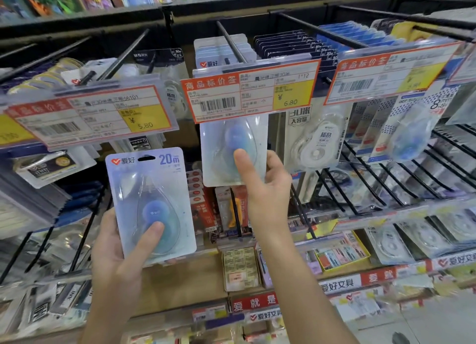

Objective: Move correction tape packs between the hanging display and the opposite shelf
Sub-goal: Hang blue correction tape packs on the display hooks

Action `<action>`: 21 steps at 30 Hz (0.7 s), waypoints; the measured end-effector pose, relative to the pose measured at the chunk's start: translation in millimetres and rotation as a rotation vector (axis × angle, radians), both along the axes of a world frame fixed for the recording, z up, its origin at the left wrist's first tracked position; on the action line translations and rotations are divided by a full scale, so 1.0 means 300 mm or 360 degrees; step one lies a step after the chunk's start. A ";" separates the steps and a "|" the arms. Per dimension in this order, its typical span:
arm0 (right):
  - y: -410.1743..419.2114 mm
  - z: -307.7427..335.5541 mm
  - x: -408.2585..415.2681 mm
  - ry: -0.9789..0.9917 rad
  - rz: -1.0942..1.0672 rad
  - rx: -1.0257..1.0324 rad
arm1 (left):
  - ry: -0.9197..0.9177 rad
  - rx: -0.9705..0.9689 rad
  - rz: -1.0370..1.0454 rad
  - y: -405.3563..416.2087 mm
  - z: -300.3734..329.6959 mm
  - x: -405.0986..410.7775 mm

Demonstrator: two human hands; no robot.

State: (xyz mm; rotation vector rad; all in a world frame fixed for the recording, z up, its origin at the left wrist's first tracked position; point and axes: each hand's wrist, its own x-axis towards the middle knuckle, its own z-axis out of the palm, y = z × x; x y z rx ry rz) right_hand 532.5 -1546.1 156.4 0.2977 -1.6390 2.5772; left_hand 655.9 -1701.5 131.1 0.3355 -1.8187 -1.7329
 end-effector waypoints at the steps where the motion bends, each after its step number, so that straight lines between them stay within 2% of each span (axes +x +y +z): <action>1: -0.006 -0.003 -0.009 -0.0069 0.0003 -0.0031 | -0.0012 -0.0008 0.0003 -0.002 0.001 0.002; 9: -0.069 -0.006 -0.065 -0.0377 0.0032 -0.0107 | 0.0009 0.0049 0.0017 -0.017 0.024 0.015; 21: -0.135 -0.004 -0.170 -0.0518 -0.0066 -0.0094 | -0.0006 0.0020 -0.0021 -0.015 0.032 0.013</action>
